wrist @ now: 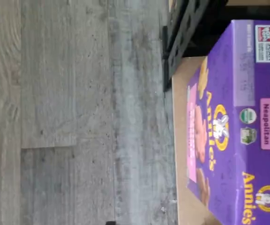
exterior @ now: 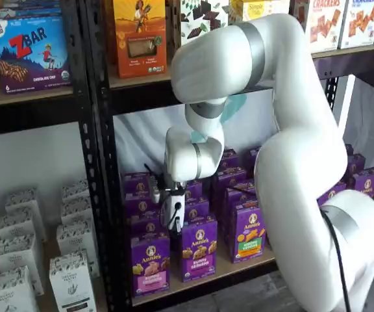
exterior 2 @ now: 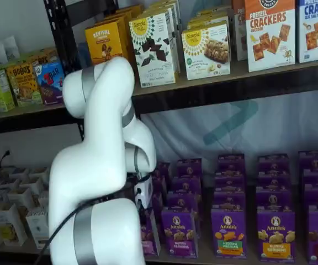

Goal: Pick up the purple box with a pink patch in the middle, on the bottom shelf, the first box from the left

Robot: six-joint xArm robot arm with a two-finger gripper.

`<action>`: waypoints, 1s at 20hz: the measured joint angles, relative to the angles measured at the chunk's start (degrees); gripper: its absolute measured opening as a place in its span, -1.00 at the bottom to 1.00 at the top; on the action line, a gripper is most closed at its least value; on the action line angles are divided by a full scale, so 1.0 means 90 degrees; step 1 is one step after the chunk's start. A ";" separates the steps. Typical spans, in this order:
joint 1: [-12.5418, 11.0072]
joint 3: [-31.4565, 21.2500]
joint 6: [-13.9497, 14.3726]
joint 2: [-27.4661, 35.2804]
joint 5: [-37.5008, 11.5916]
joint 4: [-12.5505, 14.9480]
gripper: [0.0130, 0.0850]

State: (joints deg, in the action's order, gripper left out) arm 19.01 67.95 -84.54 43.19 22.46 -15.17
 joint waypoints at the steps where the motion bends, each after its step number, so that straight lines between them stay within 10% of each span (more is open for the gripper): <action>1: -0.0004 0.0025 -0.0030 0.0023 -0.0033 -0.0029 1.00; 20: 0.0051 0.0852 0.0558 0.0666 -0.0028 0.0538 1.00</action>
State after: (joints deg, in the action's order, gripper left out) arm 19.46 75.62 -79.52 49.18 22.20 -10.33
